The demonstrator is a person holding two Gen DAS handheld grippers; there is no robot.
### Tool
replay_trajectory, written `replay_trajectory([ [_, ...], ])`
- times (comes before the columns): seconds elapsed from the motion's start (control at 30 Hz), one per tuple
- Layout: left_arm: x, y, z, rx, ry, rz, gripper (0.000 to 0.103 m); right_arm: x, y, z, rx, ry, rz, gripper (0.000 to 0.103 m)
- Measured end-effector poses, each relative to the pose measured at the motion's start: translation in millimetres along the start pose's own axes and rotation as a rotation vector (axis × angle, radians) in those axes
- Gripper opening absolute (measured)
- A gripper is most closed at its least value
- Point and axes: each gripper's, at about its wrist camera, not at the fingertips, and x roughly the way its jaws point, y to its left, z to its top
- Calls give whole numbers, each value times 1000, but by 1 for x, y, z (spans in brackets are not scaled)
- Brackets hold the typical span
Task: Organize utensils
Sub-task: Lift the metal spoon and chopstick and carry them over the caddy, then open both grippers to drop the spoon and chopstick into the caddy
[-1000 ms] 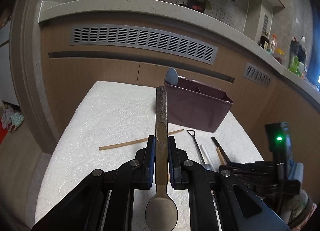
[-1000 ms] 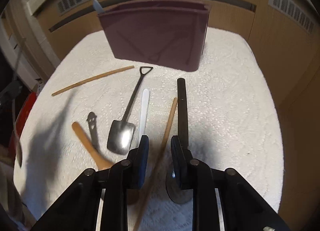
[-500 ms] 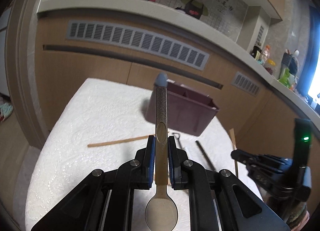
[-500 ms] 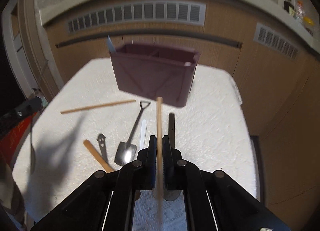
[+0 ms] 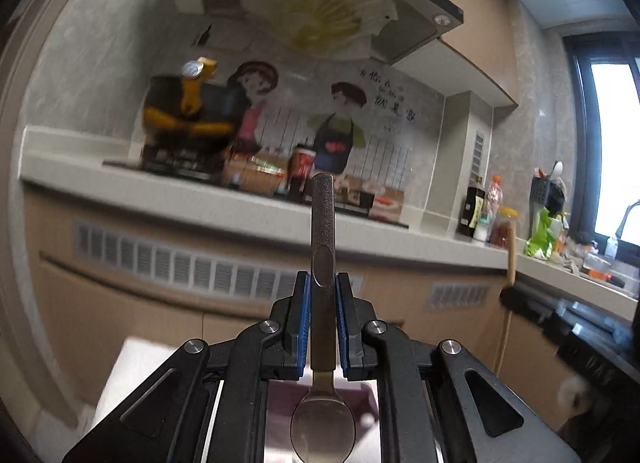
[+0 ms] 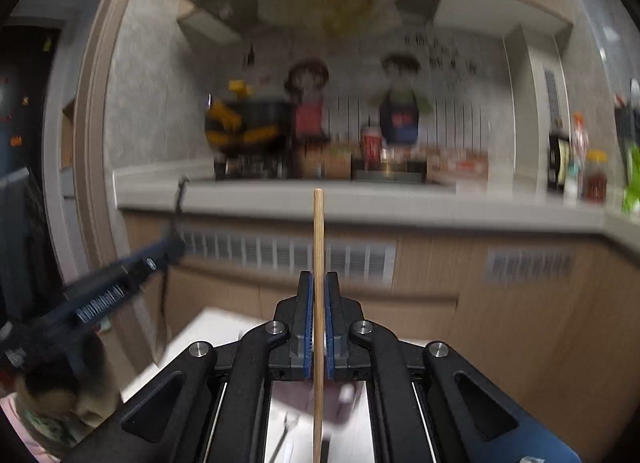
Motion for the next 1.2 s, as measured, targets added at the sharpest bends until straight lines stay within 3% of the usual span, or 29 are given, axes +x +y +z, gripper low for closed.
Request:
replay_trajectory([
  [0.13,45,-7,-5,32,-3,16,12,31,-12,17,1,-44,-34,4],
  [0.27,86,-8,-24,49,2,42,12,71,-21,10,18,-40,-41,4],
  [0.53,148,6,-79,60,40,126,12,142,-38,-33,62,38,-52,5],
  [0.8,170,20,-123,61,90,130,13,188,-46,-79,86,92,-76,5],
  [0.87,171,24,-131,55,137,118,16,194,-46,-90,82,125,-57,5],
  [0.97,165,27,-140,75,222,93,31,193,-45,-110,58,188,-3,8],
  [1.0,160,29,-139,72,230,90,38,193,-44,-115,50,201,0,8],
  [1.1,138,37,-131,27,244,70,45,185,-40,-129,19,240,-8,10],
  [1.2,109,46,-121,7,247,74,56,170,-39,-138,12,273,-17,22],
])
